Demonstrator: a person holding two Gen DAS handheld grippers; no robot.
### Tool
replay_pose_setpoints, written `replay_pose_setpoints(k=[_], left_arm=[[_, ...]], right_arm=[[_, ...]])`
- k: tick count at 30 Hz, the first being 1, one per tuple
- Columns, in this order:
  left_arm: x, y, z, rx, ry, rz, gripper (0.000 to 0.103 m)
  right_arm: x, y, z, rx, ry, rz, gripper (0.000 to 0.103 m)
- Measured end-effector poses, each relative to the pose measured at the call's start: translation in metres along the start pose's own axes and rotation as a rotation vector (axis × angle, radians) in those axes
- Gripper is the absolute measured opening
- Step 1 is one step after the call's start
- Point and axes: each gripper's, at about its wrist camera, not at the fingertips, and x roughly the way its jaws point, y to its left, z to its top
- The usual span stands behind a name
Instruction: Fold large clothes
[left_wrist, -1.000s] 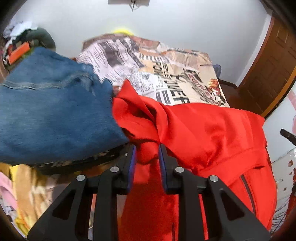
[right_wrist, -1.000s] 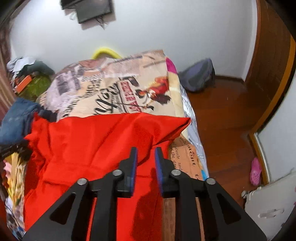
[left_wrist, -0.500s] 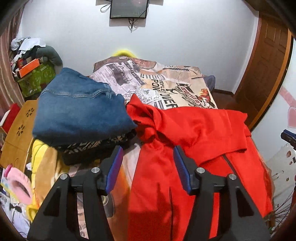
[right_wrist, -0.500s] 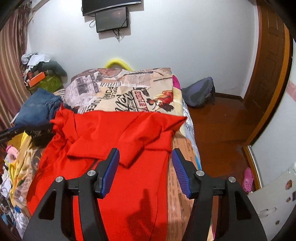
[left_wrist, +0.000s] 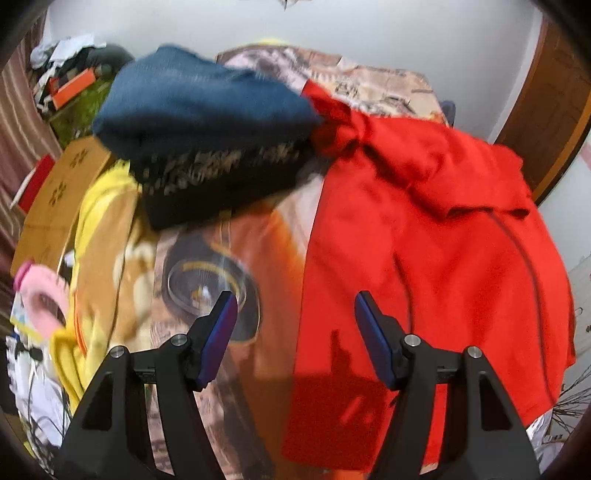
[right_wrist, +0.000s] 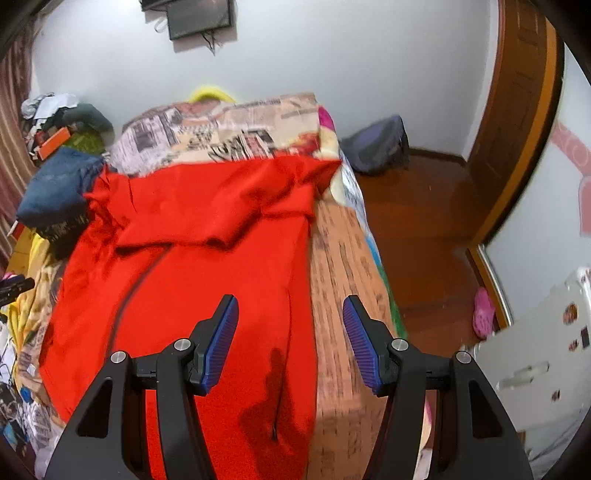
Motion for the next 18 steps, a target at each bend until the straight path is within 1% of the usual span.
replay_pose_setpoints(k=[2, 7, 11, 13, 14, 16, 18], left_arm=[[0.005, 0.003, -0.009, -0.014, 0.02, 0.003, 0.065], [0.022, 0.009, -0.028, -0.072, 0.083, -0.035, 0.065], [0.04, 0.01, -0.043, -0.122, 0.156, -0.103, 0.065], [0.048, 0.009, -0.049, -0.155, 0.195, -0.159, 0.065], [0.052, 0.01, -0.053, -0.185, 0.204, -0.187, 0.065], [0.054, 0.014, -0.055, -0.228, 0.207, -0.22, 0.065], [0.059, 0.02, -0.057, -0.29, 0.223, -0.288, 0.065]], right_arm=[[0.005, -0.004, -0.009, 0.025, 0.03, 0.003, 0.055], [0.022, -0.011, -0.035, 0.098, 0.126, 0.041, 0.055], [0.029, -0.011, -0.053, 0.125, 0.184, 0.069, 0.055], [0.033, -0.01, -0.059, 0.132, 0.21, 0.085, 0.055], [0.033, -0.008, -0.062, 0.129, 0.209, 0.082, 0.055], [0.031, -0.005, -0.064, 0.108, 0.199, 0.067, 0.055], [0.032, -0.002, -0.064, 0.084, 0.2, 0.072, 0.062]])
